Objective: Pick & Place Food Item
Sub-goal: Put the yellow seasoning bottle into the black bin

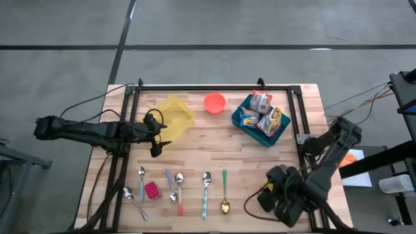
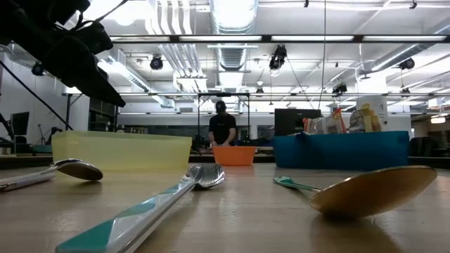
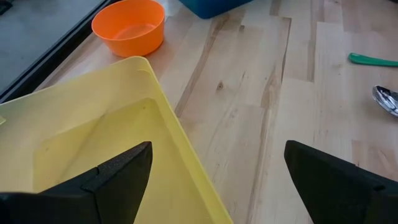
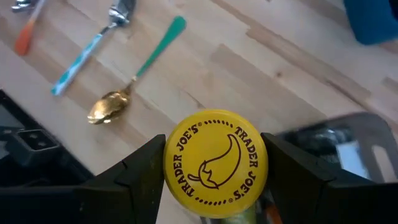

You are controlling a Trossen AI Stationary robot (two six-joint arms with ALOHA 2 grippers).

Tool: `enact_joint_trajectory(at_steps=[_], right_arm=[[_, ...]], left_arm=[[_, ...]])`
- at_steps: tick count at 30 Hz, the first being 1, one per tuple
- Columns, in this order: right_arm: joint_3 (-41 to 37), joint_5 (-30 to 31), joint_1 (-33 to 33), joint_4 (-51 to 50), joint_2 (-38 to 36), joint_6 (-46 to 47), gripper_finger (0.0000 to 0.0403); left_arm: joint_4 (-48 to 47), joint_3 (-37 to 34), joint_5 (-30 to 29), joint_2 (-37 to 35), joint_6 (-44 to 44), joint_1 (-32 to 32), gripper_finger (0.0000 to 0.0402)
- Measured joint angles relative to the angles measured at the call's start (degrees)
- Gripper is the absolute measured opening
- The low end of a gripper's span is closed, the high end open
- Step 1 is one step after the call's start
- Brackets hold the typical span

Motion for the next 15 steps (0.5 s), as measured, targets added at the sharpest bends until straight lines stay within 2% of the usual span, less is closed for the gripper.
enact_joint_trajectory(at_steps=[7,15], right_arm=[[0.00,-0.34,2.49,-3.27,2.46,7.46,0.0226],[-0.19,-4.85,3.06,-5.63,4.04,11.84,0.0226]], left_arm=[[-0.15,0.00,-0.01,0.01,0.02,0.01,0.0369],[-0.24,0.00,0.01,0.00,0.17,-0.01,0.0369]])
